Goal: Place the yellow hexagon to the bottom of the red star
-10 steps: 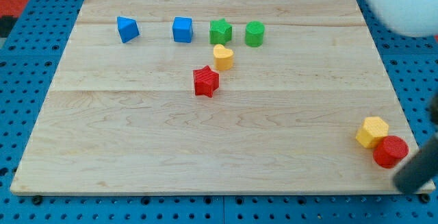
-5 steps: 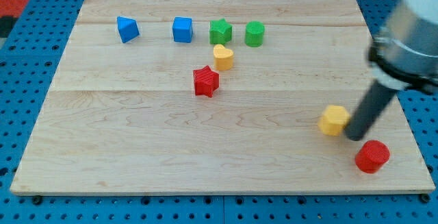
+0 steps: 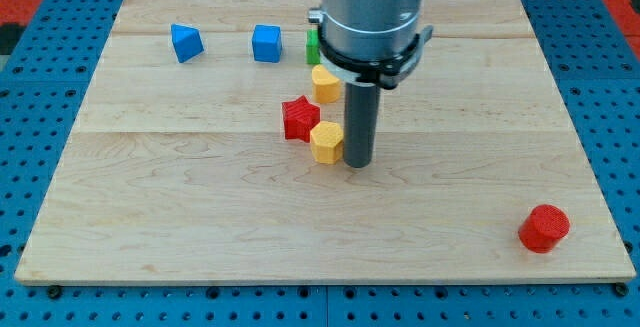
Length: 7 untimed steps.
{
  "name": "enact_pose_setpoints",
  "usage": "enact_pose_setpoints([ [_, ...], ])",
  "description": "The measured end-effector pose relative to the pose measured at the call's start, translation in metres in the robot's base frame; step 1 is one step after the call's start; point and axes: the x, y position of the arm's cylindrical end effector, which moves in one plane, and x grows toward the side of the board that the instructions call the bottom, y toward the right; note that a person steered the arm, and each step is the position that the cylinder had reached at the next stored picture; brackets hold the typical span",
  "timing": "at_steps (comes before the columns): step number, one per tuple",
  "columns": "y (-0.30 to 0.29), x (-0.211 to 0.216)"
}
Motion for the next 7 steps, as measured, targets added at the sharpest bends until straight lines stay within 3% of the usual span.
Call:
enact_pose_setpoints([
  [3,-0.003,-0.049],
  [7,-0.032,0.004],
])
